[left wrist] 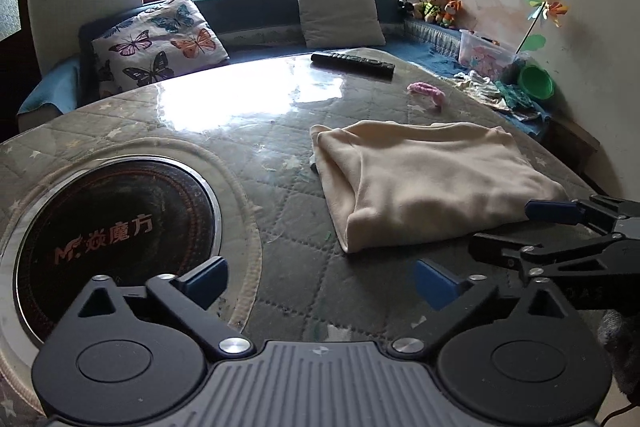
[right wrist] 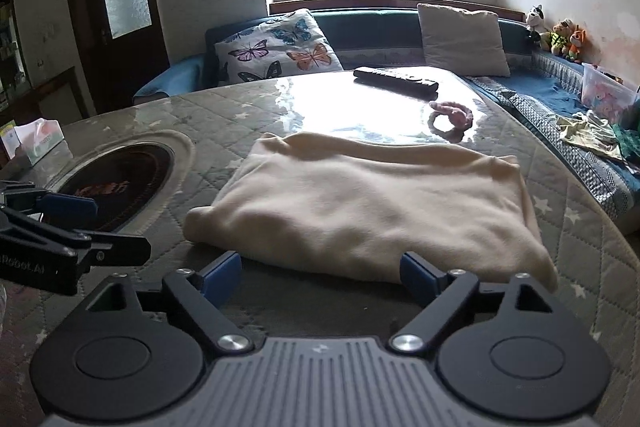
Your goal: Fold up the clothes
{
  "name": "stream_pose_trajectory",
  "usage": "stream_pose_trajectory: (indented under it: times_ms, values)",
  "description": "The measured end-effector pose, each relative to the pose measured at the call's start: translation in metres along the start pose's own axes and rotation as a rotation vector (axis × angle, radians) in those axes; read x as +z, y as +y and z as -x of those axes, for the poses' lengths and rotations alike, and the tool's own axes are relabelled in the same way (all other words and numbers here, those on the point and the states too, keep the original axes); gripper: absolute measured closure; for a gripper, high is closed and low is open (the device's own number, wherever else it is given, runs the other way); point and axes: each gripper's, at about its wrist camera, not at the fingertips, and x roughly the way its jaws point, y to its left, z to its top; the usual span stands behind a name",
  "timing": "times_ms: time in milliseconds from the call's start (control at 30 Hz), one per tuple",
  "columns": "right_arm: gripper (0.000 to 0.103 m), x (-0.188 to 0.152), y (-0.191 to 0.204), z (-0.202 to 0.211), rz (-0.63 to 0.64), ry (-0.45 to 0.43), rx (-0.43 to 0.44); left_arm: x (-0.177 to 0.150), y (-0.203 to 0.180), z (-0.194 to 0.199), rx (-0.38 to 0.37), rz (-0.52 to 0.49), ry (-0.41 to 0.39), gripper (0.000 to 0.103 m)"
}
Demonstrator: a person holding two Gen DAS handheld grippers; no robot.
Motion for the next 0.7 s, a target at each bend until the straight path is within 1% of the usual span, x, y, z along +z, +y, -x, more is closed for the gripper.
stream_pose_trajectory:
  times_ms: [100,133,333,700]
  values:
    - [0.008,-0.003,0.005,0.003,0.005,-0.005,-0.014,-0.003,-0.001,0.005,-0.005,-0.001,-0.009,0.000]
    - [0.004,-0.003,0.006,0.004,0.006,-0.006,-0.020,-0.004,-0.001,0.005,-0.007,0.000,-0.008,0.000]
    - [0.000,-0.011,0.008,0.010,-0.004,-0.011,-0.050,-0.009,-0.007,0.008,0.011,0.000,0.008,0.000]
    - [0.000,-0.027,0.002,0.018,-0.052,-0.002,-0.084,-0.022,-0.017,0.011,0.012,-0.008,0.026,0.000]
